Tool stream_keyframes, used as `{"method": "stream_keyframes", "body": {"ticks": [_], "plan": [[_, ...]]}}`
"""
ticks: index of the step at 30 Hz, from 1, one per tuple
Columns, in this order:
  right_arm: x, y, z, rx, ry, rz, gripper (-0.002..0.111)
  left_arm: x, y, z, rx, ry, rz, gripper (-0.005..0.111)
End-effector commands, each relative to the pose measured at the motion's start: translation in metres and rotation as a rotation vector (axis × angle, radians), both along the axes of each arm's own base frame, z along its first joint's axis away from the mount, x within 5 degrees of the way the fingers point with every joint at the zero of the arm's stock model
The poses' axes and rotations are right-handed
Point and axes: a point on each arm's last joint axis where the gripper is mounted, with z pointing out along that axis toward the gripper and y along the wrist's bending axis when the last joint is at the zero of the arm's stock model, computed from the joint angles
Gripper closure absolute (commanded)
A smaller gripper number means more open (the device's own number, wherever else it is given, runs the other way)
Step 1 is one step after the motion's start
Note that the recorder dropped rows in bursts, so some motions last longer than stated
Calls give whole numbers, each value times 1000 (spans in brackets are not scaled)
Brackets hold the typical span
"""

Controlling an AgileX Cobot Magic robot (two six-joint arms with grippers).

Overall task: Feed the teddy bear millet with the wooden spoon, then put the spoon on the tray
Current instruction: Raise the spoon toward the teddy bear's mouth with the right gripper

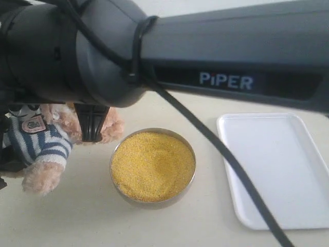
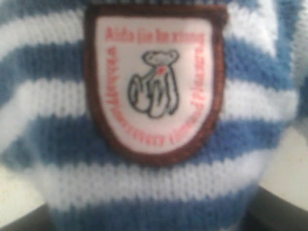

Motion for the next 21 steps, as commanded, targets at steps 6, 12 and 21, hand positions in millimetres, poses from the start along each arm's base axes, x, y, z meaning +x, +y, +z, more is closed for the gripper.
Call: {"method": "stream_keyframes", "body": {"ticks": [6, 12, 21], "plan": [[-6, 4, 7, -9, -60, 26, 109, 2, -3, 0, -27, -27, 20, 103], [-10, 4, 4, -29, -85, 37, 109, 2, -3, 0, -29, -27, 30, 103], [-9, -11, 18, 50, -23, -20, 109, 2, -3, 0, -28, -27, 29, 103]]}}
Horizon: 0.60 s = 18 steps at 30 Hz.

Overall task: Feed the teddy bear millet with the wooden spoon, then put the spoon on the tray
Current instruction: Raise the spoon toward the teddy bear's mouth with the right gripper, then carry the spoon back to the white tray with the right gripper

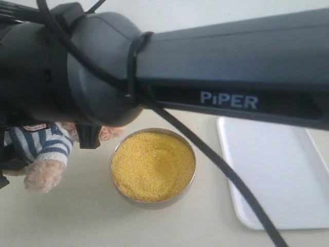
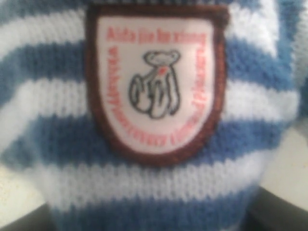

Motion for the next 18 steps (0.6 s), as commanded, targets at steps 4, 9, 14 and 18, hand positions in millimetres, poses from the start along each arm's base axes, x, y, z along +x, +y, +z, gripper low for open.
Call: {"method": "stream_keyframes", "body": {"ticks": [4, 9, 14, 18], "plan": [[16, -34, 32, 167, 127, -133, 109, 0, -2, 0, -30, -13, 41, 103], [41, -73, 53, 340, 295, -284, 109, 1, -2, 0, -43, -12, 77, 103], [66, -118, 63, 483, 412, -447, 109, 1, -2, 1, -75, -17, 158, 103], [71, -157, 50, 519, 512, -580, 109, 4, -3, 2, -125, -34, 270, 103]]}}
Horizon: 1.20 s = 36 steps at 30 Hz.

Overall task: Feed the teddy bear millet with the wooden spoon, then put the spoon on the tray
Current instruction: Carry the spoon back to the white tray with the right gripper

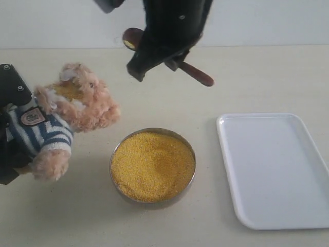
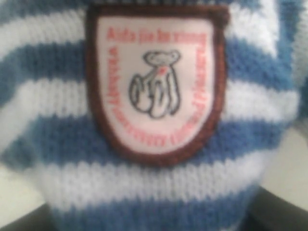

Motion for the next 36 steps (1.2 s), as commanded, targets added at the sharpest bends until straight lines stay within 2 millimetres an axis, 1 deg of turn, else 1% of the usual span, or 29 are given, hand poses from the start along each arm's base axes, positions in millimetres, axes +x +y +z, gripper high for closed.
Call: {"method": "stream_keyframes", "body": {"ticks": [1, 4, 5, 8, 12, 14, 18, 23, 25, 26, 28, 30, 33, 35, 36], "plan": [[3, -46, -14, 41, 135, -134, 109, 3, -3, 2, -81, -38, 152, 103], [5, -79, -35, 77, 194, -227, 109, 5, -3, 2, -140, -44, 284, 103], [5, -93, -46, 86, 213, -269, 109, 5, -3, 3, -157, -48, 324, 103], [2, -125, -73, 110, 256, -371, 109, 9, -4, 7, -196, -61, 400, 103], [-10, -160, -118, 112, 293, -510, 109, 14, -4, 14, -226, -60, 468, 103], [-18, -171, -139, 131, 292, -569, 109, 14, -4, 14, -226, -65, 487, 103], [-27, -183, -166, 216, 236, -678, 109, 16, -4, 11, -225, -50, 510, 103], [-33, -188, -181, 238, 233, -727, 109, 17, -4, 7, -220, -32, 521, 103], [-32, -188, -185, 229, 245, -731, 107, 17, -4, 6, -221, -33, 521, 103], [-32, -187, -186, 229, 248, -733, 105, 17, -4, 6, -221, -33, 521, 103], [-32, -187, -188, 226, 252, -734, 97, 17, -4, 6, -220, -31, 521, 103], [-32, -187, -188, 226, 251, -730, 84, 17, -4, 6, -220, -31, 521, 103], [-32, -187, -188, 227, 251, -731, 62, 17, -4, 6, -221, -31, 526, 103], [-32, -187, -188, 225, 252, -731, 51, 18, -4, 4, -222, -23, 537, 103], [-32, -187, -188, 225, 252, -731, 48, 19, -4, 2, -220, -17, 540, 103]]}}
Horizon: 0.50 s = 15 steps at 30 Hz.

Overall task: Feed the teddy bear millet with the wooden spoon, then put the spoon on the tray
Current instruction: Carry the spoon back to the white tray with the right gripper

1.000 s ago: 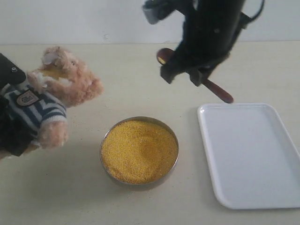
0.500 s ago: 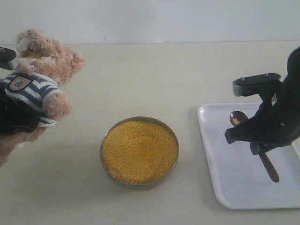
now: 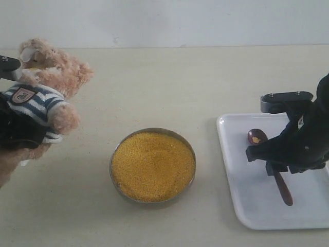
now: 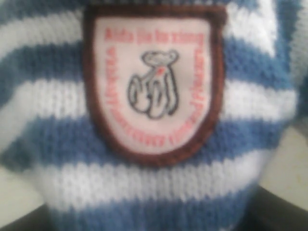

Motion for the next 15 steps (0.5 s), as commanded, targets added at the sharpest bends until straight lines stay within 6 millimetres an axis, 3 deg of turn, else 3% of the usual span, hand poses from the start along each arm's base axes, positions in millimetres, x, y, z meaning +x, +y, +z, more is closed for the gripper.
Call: {"method": "stream_keyframes", "body": {"ticks": [1, 11, 15], "plan": [[-1, -2, 0, -2, 0, -3, 46, 4, -2, -2, -7, -4, 17, 103], [-4, -3, 24, 28, -83, -23, 45, 14, -4, -17, -1, 76, 46, 103], [-4, -3, 25, 29, -85, -25, 38, 15, -4, -21, 3, 94, 46, 103]]}}
